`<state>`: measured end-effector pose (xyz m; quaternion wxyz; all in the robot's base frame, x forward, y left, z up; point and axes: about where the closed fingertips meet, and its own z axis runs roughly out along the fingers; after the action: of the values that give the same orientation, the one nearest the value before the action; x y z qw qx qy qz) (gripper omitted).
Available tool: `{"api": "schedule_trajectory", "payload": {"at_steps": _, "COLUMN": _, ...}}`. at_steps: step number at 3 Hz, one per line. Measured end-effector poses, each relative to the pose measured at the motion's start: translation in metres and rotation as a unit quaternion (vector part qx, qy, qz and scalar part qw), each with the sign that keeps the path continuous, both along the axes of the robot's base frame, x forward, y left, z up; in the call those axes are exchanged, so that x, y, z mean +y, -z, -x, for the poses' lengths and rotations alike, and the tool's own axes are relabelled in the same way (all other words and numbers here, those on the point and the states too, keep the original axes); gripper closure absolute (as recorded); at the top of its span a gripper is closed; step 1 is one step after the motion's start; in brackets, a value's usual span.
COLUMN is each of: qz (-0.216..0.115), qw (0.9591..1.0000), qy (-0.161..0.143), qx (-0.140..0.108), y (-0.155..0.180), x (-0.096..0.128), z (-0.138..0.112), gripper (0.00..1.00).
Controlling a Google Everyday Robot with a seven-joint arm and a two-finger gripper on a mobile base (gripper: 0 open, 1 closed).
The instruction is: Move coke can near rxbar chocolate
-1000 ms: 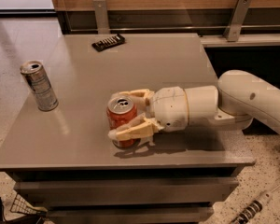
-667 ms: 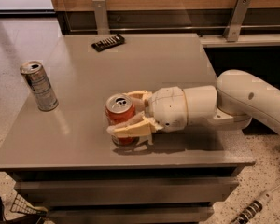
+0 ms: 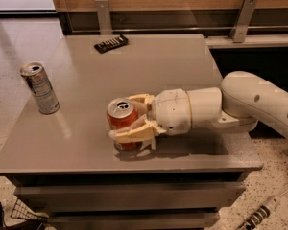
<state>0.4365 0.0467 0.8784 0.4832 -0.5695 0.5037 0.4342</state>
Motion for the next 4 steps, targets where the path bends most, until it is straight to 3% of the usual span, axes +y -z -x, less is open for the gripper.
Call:
{"api": "schedule_trajectory", "payload": {"at_steps": 1, "qz": 0.0, "qw": 1.0, "qy": 0.0, "qx": 0.0, "y": 0.0, "x": 0.0, "z": 0.0, "gripper": 1.0}}
{"api": "schedule_trajectory", "payload": {"at_steps": 2, "qz": 0.005, "qw": 0.9999, "qy": 0.006, "qx": 0.012, "y": -0.019, "x": -0.006, "z": -0.018, "gripper": 1.0}}
{"api": "schedule_trajectory", "payload": {"at_steps": 4, "qz": 0.021, "qw": 0.9974, "qy": 0.046, "qx": 0.05, "y": -0.066, "x": -0.046, "z": -0.125, "gripper": 1.0}}
